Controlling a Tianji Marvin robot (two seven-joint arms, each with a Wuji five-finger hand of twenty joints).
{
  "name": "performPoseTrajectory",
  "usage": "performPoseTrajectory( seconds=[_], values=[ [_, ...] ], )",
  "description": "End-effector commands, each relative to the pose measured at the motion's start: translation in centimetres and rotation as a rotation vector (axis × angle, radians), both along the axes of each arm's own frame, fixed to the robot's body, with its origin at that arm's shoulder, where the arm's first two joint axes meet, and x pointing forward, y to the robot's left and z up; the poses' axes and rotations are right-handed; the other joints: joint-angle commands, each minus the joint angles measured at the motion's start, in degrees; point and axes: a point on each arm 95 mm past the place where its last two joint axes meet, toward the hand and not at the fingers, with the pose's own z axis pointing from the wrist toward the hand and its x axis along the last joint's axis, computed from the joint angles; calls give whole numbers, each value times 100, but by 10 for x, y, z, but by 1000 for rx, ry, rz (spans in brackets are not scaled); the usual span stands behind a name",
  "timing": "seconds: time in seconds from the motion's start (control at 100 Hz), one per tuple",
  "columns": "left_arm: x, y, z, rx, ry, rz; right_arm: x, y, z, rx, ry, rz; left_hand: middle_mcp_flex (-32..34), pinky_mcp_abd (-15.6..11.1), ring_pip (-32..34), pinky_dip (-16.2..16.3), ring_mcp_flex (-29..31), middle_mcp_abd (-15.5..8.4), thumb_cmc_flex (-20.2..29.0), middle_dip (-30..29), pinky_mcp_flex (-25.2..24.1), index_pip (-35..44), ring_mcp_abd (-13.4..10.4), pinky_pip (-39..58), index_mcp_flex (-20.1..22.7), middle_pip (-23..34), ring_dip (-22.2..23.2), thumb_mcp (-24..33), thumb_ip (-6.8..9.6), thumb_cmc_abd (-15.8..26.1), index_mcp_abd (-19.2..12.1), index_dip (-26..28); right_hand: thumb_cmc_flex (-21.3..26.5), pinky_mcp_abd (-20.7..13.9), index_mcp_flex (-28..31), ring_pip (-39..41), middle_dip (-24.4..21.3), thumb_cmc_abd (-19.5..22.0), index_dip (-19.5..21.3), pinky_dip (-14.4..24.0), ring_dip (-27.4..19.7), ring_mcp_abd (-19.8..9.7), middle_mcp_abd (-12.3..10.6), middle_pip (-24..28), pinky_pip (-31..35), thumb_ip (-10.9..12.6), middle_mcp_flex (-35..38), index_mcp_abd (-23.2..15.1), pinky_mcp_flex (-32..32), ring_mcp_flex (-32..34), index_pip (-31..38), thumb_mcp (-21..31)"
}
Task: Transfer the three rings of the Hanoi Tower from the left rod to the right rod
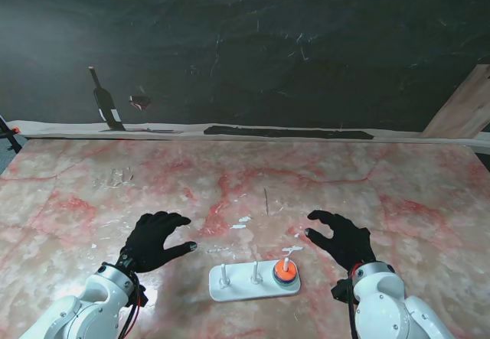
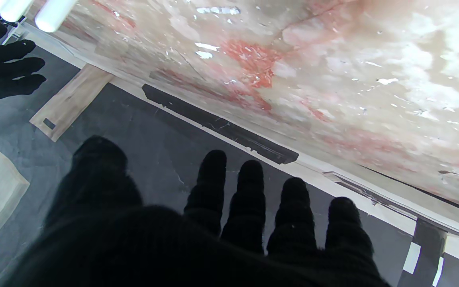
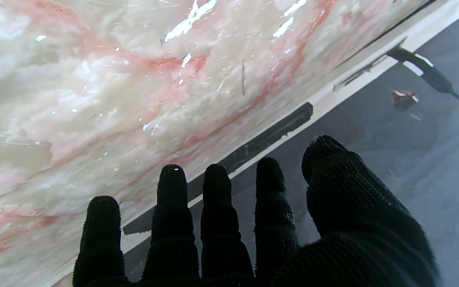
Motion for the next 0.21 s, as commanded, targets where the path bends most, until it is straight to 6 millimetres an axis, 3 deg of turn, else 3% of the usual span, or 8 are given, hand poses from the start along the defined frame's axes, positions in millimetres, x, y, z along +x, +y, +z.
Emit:
performPoseTrajectory(
  seconds=[0.0, 0.2],
  values=[
    [0, 0, 0, -6, 2, 2, -3, 3, -1, 3, 8, 4, 77, -6, -14, 86, 46, -96, 48, 33, -43, -48, -85, 28, -1, 50, 38, -49, -63, 66, -28, 22, 130, -8, 142, -64, -40, 114, 42, -117, -101, -25, -12, -56, -99, 106, -85, -39, -71, -140, 82, -136],
    [0, 1, 1, -6, 5, 3, -3, 4, 0, 6, 9, 4, 75, -5, -12, 87, 50, -93, 57, 37, -40, -53, -83, 51, -1, 58, 40, -47, -63, 71, -26, 23, 114, 0, 84, -121, -45, 134, 35, -141, -127, -24, -22, -72, -174, 106, -109, -54, -87, -152, 59, -140]
  ],
)
